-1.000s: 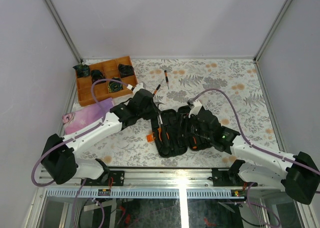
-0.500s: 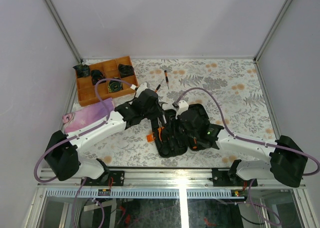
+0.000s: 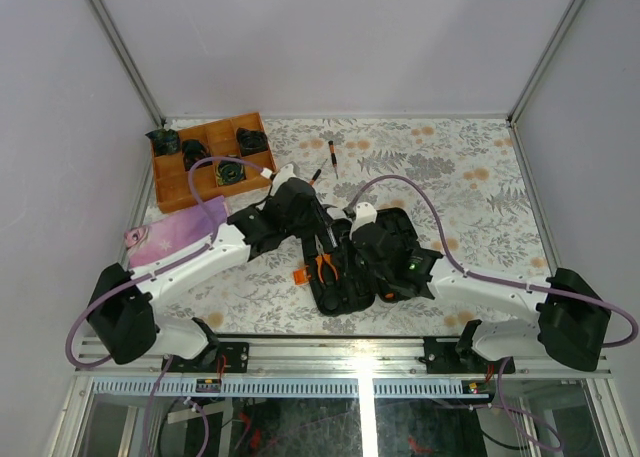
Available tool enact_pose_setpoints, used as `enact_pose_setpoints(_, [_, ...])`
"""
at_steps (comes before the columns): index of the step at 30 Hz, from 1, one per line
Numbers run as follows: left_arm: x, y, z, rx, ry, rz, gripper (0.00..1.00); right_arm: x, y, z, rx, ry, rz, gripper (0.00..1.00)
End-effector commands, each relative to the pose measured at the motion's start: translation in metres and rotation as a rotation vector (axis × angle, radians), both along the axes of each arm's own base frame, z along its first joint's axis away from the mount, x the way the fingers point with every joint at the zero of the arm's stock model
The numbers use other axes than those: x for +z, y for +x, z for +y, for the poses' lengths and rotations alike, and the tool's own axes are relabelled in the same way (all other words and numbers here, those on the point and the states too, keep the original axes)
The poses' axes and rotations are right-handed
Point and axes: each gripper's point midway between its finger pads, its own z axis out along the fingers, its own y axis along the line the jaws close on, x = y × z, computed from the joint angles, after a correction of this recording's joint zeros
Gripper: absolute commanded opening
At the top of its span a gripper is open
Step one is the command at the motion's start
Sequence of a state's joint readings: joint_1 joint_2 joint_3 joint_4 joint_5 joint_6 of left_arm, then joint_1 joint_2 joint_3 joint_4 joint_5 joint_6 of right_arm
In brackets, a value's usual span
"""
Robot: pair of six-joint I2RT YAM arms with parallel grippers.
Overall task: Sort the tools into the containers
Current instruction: Pick up the hammer at the center of the board, then place the hammer in the storage box.
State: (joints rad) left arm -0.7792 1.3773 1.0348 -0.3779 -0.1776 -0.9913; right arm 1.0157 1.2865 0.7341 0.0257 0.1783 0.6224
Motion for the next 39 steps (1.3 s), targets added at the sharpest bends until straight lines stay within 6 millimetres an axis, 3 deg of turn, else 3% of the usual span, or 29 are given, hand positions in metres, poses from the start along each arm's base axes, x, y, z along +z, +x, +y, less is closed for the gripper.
enact_pose_setpoints(1, [0.042, 0.006, -0.010, -0.041, -0.101, -0.143, 0.37, 0.040, 0.013, -0.004, -0.093, 0.069, -0.062, 0.00])
enact_pose_setpoints(4, [0.047, 0.005, -0.008, -0.053, -0.096, -0.170, 0.48, 0.046, 0.016, -0.007, -0.109, 0.089, -0.053, 0.00])
enact_pose_setpoints(8, [0.052, 0.002, 0.002, -0.043, -0.080, -0.199, 0.52, 0.043, 0.017, -0.012, -0.116, 0.125, -0.006, 0.00])
enact_pose_setpoints(15, [0.040, -0.002, 0.028, 0.007, -0.035, -0.185, 0.54, 0.033, 0.020, -0.019, -0.152, 0.264, 0.100, 0.00])
enact_pose_setpoints(22, [0.023, -0.008, 0.043, 0.022, -0.018, -0.148, 0.54, 0.038, 0.023, -0.008, -0.197, 0.442, 0.184, 0.00])
enact_pose_setpoints(27, [0.018, -0.010, 0.048, 0.024, -0.007, -0.137, 0.54, 0.034, 0.023, 0.001, -0.221, 0.547, 0.243, 0.00])
enact_pose_setpoints(39, [0.017, -0.010, 0.052, 0.024, 0.009, -0.134, 0.54, 0.007, 0.037, -0.006, -0.380, 0.586, 0.303, 0.00])
